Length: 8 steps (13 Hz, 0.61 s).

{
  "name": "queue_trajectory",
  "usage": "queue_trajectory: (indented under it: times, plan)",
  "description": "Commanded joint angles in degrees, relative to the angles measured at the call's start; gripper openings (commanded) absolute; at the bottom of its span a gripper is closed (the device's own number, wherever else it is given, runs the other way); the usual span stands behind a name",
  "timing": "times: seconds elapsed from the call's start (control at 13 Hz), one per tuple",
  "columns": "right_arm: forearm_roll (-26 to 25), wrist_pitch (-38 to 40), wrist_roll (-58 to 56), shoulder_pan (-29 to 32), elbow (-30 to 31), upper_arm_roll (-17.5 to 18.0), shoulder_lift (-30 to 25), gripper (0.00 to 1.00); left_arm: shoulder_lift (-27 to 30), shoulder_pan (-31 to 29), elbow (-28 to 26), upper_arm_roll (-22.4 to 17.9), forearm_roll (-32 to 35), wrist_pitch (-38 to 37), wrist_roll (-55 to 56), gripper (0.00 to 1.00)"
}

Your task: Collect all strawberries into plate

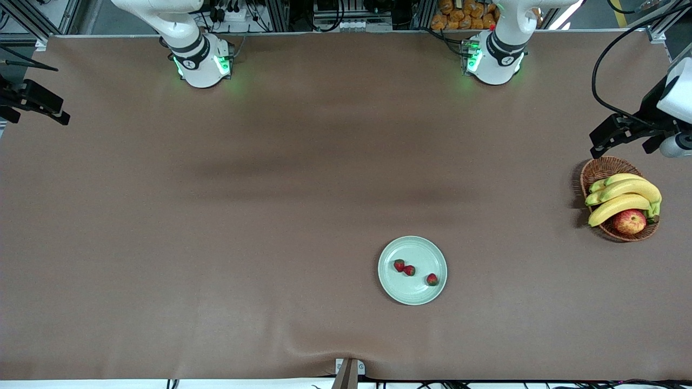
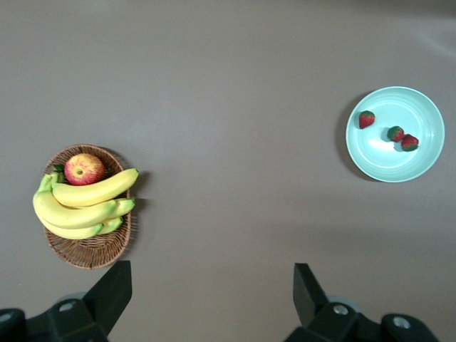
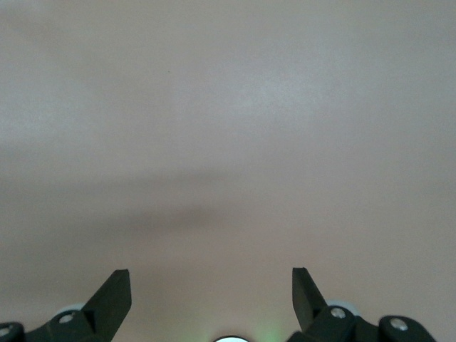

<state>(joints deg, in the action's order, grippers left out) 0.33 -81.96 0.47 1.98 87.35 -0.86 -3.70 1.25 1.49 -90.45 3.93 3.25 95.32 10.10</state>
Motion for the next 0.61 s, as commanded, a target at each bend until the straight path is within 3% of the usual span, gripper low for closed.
queue_trajectory:
  times: [0.0,0.54]
  plan:
    - [-1.1,0.7,0.8,-0.6,-1.0,-0.1,0.4,1.0,-0.4,-0.2,1.3,-0.6,-1.5,-1.3,-1.7,1.0]
    - [-1.1,0.7,0.8,-0.6,-1.0,-0.1,0.4,1.0,-0.2,-0.4,1.0,-2.0,-1.8,-1.8,-4.7,1.0]
